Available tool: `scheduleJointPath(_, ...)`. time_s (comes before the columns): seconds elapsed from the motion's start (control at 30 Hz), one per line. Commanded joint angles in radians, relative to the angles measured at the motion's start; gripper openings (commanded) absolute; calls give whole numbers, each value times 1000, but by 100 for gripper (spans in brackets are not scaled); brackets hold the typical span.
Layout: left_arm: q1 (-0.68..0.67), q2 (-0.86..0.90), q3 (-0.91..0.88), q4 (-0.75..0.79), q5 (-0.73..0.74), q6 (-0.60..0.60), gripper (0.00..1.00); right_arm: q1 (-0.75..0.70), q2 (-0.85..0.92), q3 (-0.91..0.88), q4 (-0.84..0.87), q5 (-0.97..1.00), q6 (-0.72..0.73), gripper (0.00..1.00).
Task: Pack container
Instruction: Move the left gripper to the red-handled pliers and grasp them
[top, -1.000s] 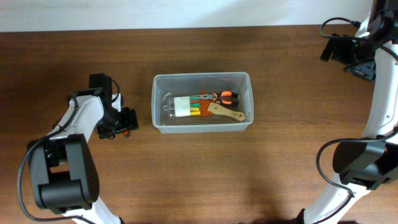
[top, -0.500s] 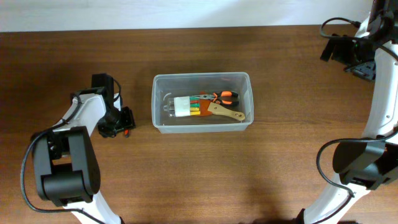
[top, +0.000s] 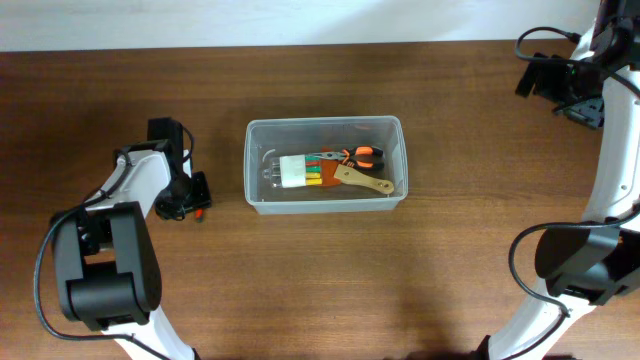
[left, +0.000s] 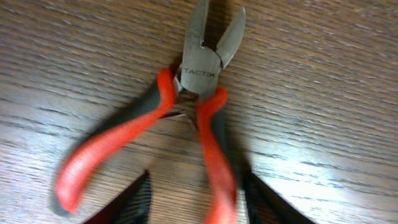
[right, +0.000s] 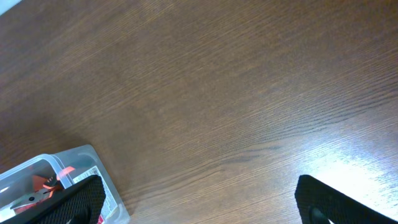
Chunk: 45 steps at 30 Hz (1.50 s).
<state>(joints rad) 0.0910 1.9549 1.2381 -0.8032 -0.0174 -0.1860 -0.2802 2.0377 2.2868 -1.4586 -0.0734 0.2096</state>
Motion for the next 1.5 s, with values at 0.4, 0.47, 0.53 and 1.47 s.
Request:
scheduleJointPath(0.4,2,40,-5,60,-5,1,26,-2,18,-8,4,-6,9,98)
scheduleJointPath(0.47,2,40,-5,65,-5,10,19,-2,18,-8,3,-6,9,98)
scheduleJointPath(0.53,2,40,-5,66,-5,28,15,-2,18,-8,3,-6,9,98)
scheduleJointPath(1.47,-195,38,918,-381,73,548,2,-2,18,-8,-8,-6,9,98)
